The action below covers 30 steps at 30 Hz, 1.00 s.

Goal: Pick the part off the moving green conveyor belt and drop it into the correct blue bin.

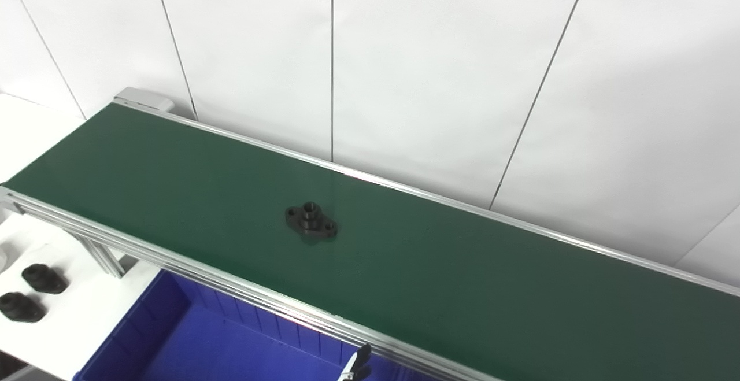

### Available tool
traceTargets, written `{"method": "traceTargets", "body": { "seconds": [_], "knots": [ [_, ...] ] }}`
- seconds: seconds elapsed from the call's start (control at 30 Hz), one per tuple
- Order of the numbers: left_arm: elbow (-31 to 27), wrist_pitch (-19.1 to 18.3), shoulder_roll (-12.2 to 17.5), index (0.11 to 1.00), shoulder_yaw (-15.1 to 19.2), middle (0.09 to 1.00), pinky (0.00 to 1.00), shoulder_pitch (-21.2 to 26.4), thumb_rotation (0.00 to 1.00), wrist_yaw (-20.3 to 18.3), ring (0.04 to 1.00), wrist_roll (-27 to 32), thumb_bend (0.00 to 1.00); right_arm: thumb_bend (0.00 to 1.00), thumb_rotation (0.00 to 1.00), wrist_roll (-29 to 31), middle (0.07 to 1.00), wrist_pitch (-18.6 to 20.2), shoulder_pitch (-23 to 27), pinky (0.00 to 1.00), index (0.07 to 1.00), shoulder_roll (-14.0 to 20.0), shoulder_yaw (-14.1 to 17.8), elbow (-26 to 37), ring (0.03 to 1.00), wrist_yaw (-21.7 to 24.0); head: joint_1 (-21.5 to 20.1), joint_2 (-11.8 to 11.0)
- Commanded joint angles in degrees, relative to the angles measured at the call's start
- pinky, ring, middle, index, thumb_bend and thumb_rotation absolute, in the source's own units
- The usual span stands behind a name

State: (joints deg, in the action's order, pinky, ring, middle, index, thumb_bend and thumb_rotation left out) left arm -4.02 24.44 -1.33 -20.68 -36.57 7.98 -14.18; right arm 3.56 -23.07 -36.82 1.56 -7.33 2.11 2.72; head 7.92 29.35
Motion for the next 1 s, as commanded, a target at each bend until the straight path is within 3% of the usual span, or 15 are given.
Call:
{"method": "traceTargets", "body": {
  "seconds": [0.0, 0.27, 0.53, 0.63, 0.77, 0.83, 0.87, 0.93, 0.97],
  "knots": [
    [-1.04, 2.43, -0.75, 1.0, -0.88, 1.0, 0.87, -0.15, 0.88, 0.26, 0.963, 0.76, 0.84, 0.6, 1.0, -0.24, 1.0, -3.81, -0.37, 1.0, 1.0, -0.75, 0.06, 0.81, 1.0, 0.42, -0.8, 0.42],
    [-2.65, 2.28, -0.15, 1.0, -0.63, 1.0, 0.88, -0.68, 0.87, -0.31, 0.99, 0.49, 0.81, 0.54, 1.0, -2.8, 1.0, -3.78, -1.4, 1.0, 1.0, -1.37, -0.21, 2.3, 1.0, -0.03, -2.23, 2.03],
    [-4.82, 1.65, 0.28, 1.0, -0.1, 1.0, 0.89, -1.94, 0.88, -0.83, 0.999, 0.83, 0.82, 0.57, 1.0, -3.81, 1.0, -3.84, -2.32, 1.0, 1.0, -0.46, -1.83, 6.17, 0.995, 0.94, -4.63, 4.2],
    [-6.43, 0.67, 0.97, 1.0, 0.1, 1.0, 0.93, -2.33, 0.88, -1.66, 1.0, 1.9, 0.87, 0.63, 1.0, -7.24, 0.965, -3.84, -2.87, 1.0, 1.0, -0.97, -2.05, 9.57, 0.963, -1.09, -6.35, 5.89],
    [-7.78, -0.3, 1.99, 1.0, 0.71, 1.0, 0.94, -2.4, 0.87, -2.99, 1.0, 3.52, 0.87, 0.6, 1.0, -13.05, 0.973, -3.82, -2.33, 1.0, 1.0, -0.33, -2.92, 14.92, 0.975, -2.85, -8.29, 7.55],
    [-8.37, -0.72, 2.25, 1.0, 1.03, 1.0, 0.96, -2.5, 0.85, -3.53, 1.0, 4.2, 0.87, 0.56, 0.97, -18.04, 0.965, -3.81, -1.36, 0.96, 1.0, -0.21, -2.91, 17.15, 0.963, -4.79, -8.82, 8.14],
    [-8.59, -0.88, 2.33, 1.0, 1.16, 1.0, 0.96, -2.54, 0.85, -3.72, 1.0, 4.41, 0.87, 0.56, 0.9, -20.42, 0.952, -3.82, -0.88, 0.91, 1.0, -0.17, -2.9, 17.95, 0.938, -5.91, -8.82, 8.14],
    [-8.98, -1.25, 2.34, 1.0, 1.55, 1.0, 0.96, -2.75, 0.86, -3.87, 0.996, 4.44, 0.86, 0.64, 0.79, -23.76, 0.949, -3.06, 0.15, 0.85, 1.0, -1.12, -2.23, 20.14, 0.924, -6.09, -9.02, 8.5],
    [-9.13, -1.34, 2.36, 1.0, 1.73, 1.0, 0.96, -2.78, 0.86, -3.99, 0.996, 4.46, 0.85, 0.65, 0.78, -25.5, 0.949, -2.02, 0.86, 0.85, 1.0, -1.63, -2.03, 21.4, 0.923, -5.97, -9.24, 8.85]
  ]
}}
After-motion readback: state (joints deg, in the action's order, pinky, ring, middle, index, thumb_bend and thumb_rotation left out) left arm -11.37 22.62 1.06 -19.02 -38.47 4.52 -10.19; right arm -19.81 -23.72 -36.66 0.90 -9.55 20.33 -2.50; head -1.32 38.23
